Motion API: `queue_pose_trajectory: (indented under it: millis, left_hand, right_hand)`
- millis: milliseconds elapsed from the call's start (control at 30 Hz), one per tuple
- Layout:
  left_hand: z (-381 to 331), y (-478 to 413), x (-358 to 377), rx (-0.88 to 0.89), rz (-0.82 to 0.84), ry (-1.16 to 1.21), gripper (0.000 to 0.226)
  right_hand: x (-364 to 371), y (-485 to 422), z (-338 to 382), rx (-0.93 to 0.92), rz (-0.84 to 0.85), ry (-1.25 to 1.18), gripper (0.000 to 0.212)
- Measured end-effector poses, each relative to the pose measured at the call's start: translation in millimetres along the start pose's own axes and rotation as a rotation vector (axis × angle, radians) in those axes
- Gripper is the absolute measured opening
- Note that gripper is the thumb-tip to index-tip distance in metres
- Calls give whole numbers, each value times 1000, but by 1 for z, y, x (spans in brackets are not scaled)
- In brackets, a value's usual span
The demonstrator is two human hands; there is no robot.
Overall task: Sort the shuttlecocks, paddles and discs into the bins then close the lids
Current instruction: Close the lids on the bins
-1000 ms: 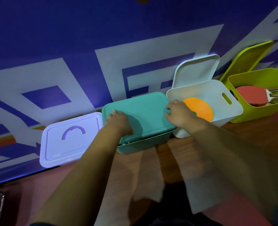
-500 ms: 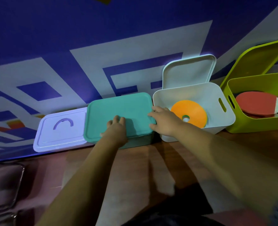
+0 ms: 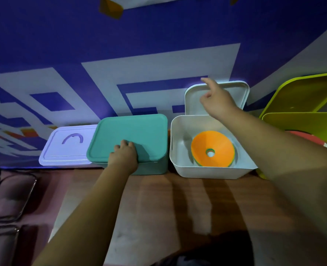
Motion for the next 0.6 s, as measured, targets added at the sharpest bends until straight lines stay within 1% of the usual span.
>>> queue_pose_trajectory:
  millis: [100, 200, 267, 333, 367, 400, 467, 500, 600]
  left_hand:
    - [-23, 6, -9, 52, 19, -1, 76]
    - [-48, 12, -24, 120, 43, 76, 96]
    - [-62, 13, -35, 149, 33, 165, 101]
    - [-71, 13, -44, 158, 27, 260, 101]
    - [-75, 13, -48, 154, 24, 308, 100]
    - [-79, 13, -51, 146, 23, 349, 99]
    - [-87, 14, -56, 128, 14, 418, 95]
    - [-91, 15, -57, 118, 8, 452, 92]
    - [-102, 17, -59, 96, 1, 563, 82]
  right_hand:
    - [-13, -21, 2, 15, 14, 46, 57]
    - [-17, -29, -1, 57, 59, 193, 48]
    - [-18, -29, -1, 78, 87, 233, 39]
    - [-18, -29, 0, 116, 57, 258, 25]
    - [-17, -29, 1, 141, 62, 268, 29]
    - [-16, -28, 0, 176, 91, 257, 37]
    - [-15, -26, -4, 232, 119, 139, 50]
    - [-16, -25, -8, 242, 91, 57, 49]
    - [-31, -16, -8, 263, -24, -196, 37]
Point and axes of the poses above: each hand's wrist, its own y-axis away from the middle knuckle, its own x-axis out of the palm, z = x × y, the point moved 2 cm from there along -y, towards the middle knuckle
